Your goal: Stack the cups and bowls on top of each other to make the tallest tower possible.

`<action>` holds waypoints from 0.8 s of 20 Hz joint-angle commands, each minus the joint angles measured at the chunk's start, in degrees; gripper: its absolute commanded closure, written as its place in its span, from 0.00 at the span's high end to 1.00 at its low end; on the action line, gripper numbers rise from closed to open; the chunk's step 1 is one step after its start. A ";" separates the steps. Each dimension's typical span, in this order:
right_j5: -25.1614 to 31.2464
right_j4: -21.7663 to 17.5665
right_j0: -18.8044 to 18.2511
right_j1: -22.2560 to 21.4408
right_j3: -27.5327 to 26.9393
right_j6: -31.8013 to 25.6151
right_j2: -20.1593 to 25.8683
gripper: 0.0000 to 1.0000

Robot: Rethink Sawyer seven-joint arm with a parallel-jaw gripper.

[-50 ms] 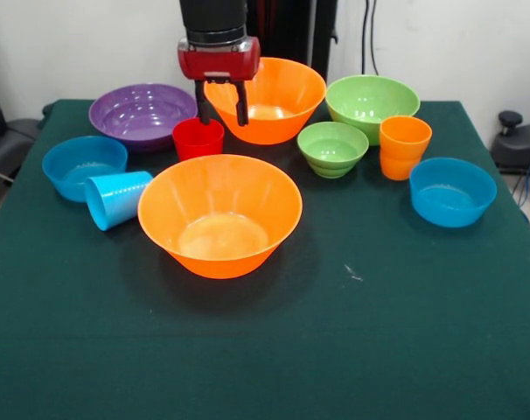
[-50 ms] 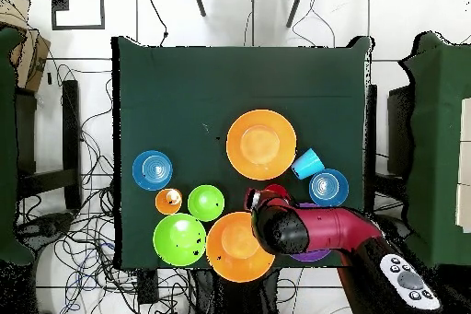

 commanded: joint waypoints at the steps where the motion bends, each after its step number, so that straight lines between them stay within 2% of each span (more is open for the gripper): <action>1: 2.41 -1.71 1.28 2.32 -1.38 -1.45 3.75 1.00; 9: -0.10 -3.76 3.49 5.95 -4.51 -0.47 1.26 1.00; 16: -0.46 -4.20 3.89 6.87 -5.53 -0.80 0.67 1.00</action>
